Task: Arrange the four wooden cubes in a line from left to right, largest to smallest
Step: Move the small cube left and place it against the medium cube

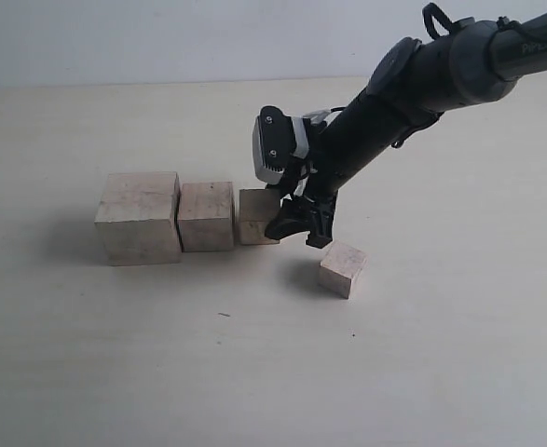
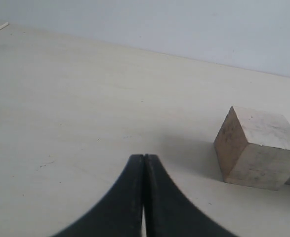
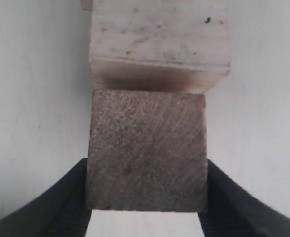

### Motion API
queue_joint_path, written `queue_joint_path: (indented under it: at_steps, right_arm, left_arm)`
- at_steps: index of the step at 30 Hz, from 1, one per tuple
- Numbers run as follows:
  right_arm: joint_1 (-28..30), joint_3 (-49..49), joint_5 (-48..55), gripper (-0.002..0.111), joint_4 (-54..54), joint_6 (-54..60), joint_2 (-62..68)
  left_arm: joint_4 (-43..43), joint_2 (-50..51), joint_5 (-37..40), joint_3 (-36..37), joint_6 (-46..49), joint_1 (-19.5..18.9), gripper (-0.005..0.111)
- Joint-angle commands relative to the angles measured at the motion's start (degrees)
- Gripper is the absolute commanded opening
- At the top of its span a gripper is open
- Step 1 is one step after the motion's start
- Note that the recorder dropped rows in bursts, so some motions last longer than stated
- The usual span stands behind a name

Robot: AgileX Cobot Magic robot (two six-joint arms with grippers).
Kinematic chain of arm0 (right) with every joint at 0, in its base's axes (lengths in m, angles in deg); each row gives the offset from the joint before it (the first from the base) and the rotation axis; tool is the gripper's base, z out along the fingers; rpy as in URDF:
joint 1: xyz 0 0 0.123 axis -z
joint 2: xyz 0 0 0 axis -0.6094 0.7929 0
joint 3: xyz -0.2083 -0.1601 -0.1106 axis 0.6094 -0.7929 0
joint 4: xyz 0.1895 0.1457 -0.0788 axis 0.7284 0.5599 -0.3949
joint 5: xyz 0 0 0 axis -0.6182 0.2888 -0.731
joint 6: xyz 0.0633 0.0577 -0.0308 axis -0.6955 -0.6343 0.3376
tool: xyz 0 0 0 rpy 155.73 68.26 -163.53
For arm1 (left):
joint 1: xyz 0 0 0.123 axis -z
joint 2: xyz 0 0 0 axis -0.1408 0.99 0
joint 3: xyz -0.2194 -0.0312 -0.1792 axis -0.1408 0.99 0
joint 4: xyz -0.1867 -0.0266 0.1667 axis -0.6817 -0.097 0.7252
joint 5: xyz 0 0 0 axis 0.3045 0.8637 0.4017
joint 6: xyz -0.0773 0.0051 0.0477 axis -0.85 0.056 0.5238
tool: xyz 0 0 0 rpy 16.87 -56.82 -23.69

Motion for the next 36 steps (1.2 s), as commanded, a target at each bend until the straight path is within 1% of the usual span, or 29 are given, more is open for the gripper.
queue_joint_path:
  at_steps: [1, 8, 14, 32, 34, 36]
  right_arm:
    - [-0.06, -0.51, -0.07, 0.0, 0.05, 1.72, 1.69]
    - [-0.06, -0.51, 0.25, 0.0, 0.44, 2.82, 3.38]
    - [-0.06, -0.51, 1.8, 0.0, 4.49, 6.17, 3.61]
    - [-0.06, -0.51, 1.96, 0.0, 5.79, 6.75, 3.61]
    - [-0.06, -0.51, 2.19, 0.002, 5.79, 6.75, 3.61]
    - [-0.06, -0.51, 2.46, 0.007, 6.03, 6.75, 3.61]
  left_arm:
    - [-0.19, -0.31, -0.08, 0.19, -0.07, 0.45, 0.0]
    - [-0.19, -0.31, -0.08, 0.19, -0.07, 0.45, 0.0]
    - [-0.19, -0.31, -0.08, 0.19, -0.07, 0.45, 0.0]
    - [-0.19, -0.31, -0.08, 0.19, -0.07, 0.45, 0.0]
    - [-0.19, -0.31, -0.08, 0.19, -0.07, 0.45, 0.0]
    - [-0.19, -0.31, -0.08, 0.19, -0.07, 0.45, 0.0]
